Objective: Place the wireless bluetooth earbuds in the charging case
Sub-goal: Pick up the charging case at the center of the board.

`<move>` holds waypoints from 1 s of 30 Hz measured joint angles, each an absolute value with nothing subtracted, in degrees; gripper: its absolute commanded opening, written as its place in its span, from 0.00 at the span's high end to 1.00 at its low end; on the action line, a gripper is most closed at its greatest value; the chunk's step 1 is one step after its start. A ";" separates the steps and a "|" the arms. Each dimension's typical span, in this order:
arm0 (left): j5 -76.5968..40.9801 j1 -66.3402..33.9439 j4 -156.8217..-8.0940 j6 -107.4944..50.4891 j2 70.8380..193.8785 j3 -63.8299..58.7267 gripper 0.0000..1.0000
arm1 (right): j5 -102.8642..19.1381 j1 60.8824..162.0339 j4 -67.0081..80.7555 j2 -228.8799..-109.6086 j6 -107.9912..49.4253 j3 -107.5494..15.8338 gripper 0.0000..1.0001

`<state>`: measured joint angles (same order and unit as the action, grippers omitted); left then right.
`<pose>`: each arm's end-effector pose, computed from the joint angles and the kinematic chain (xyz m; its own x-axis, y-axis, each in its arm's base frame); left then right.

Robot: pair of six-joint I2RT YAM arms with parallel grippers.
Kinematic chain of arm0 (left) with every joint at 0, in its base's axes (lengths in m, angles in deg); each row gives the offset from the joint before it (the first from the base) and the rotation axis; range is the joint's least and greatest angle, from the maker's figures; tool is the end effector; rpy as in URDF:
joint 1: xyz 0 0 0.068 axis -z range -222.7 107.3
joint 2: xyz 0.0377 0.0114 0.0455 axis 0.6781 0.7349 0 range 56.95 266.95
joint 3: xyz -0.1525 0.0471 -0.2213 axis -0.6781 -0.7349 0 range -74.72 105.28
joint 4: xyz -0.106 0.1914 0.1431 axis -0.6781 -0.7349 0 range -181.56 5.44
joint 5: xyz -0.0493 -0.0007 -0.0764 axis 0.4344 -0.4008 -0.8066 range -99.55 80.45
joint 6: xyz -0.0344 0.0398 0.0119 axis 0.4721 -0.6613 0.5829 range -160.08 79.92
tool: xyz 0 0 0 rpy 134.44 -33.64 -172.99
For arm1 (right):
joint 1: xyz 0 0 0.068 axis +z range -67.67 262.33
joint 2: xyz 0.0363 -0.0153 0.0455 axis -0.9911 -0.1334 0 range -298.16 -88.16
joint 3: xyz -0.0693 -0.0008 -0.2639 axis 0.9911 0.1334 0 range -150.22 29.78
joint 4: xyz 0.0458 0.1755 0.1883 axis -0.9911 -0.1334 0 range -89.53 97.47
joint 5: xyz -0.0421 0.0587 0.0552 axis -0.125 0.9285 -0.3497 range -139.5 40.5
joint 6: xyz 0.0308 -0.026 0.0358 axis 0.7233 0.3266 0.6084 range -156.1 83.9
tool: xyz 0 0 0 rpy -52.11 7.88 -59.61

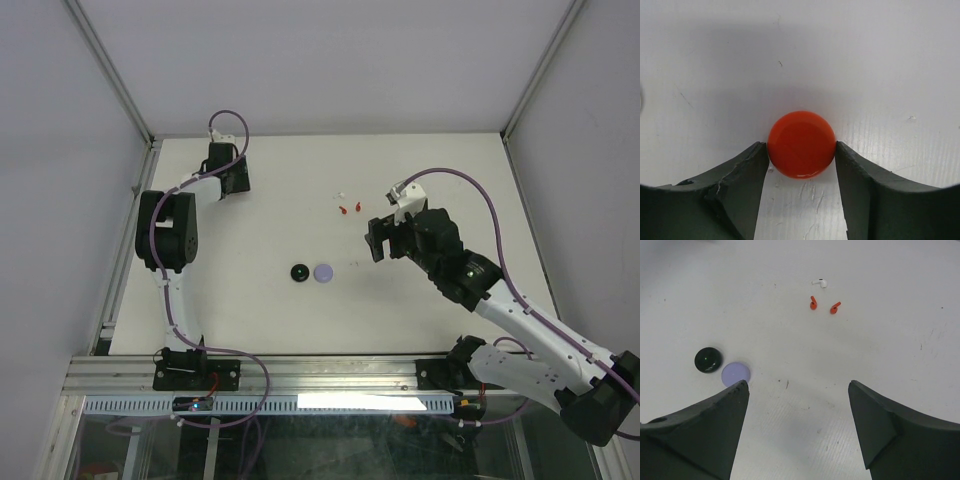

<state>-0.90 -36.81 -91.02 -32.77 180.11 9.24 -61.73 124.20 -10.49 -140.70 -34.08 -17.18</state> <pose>0.4666 -0.0427 0.1481 -0.7052 -0.0538 -0.7070 -0.0937 0.9954 0.0176 0.1605 0.1338 0.3155 -0.3151 -0.2362 -0.9192 -0.4969 0.8662 -0.0523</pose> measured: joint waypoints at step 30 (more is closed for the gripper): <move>-32.25 -29.73 -86.08 -64.55 147.30 -22.34 0.53 | -53.23 123.52 -16.43 -148.22 -30.91 -20.16 0.14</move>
